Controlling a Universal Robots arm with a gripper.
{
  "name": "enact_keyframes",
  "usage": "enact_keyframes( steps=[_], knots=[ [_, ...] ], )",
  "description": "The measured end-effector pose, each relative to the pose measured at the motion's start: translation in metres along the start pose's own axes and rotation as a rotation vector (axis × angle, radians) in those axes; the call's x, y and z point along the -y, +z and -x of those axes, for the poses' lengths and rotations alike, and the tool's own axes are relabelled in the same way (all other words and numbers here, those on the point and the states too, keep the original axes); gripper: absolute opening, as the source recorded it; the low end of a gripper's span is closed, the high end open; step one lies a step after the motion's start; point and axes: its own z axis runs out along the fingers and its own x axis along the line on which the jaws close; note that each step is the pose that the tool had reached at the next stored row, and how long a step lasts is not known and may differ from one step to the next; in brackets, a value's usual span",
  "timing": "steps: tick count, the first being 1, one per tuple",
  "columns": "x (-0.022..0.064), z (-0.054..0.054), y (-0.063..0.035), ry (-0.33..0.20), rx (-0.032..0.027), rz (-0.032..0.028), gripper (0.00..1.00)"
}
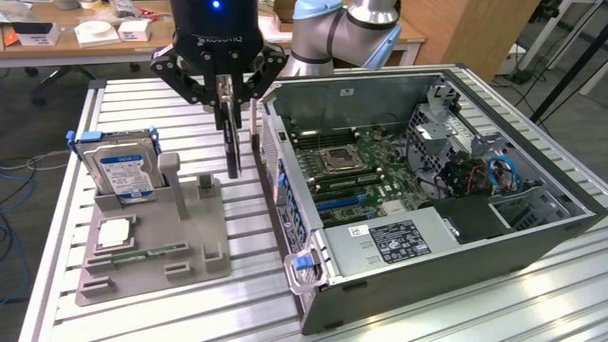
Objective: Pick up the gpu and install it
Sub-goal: 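Pick up the gpu and move the gpu toward the slot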
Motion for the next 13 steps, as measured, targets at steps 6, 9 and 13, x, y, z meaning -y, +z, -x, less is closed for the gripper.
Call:
enact_keyframes(
  steps=[6, 9, 13],
  knots=[
    [-0.0002, 0.0045, 0.0001, -0.001, -0.0001, -0.0001, 0.26],
    [-0.0003, 0.0067, 0.0001, -0.001, -0.0001, 0.0, 0.26],
    [-0.0004, 0.0086, 0.0002, -0.002, -0.0002, 0.0, 0.26]
  ],
)
